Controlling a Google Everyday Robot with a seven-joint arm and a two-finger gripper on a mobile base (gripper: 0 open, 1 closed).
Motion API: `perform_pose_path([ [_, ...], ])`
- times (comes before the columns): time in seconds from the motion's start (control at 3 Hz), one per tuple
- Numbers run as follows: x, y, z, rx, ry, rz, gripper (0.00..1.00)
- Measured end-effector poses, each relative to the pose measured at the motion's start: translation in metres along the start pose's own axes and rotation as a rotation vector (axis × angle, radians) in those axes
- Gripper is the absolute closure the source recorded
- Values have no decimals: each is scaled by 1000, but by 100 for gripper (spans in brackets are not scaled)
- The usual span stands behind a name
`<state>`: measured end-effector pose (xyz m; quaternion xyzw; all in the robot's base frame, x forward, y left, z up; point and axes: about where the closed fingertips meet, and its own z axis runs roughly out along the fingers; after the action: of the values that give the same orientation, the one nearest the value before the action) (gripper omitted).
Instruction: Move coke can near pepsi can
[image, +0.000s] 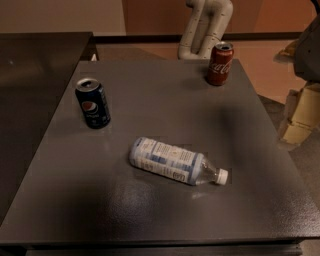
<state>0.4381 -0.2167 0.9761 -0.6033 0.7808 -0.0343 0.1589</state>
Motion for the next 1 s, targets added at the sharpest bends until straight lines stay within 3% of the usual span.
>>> perform_pose_path([
  [0.33,0,0,0,0,0,0,0],
  [1.0,3,-60,19,23,-81,83,0],
])
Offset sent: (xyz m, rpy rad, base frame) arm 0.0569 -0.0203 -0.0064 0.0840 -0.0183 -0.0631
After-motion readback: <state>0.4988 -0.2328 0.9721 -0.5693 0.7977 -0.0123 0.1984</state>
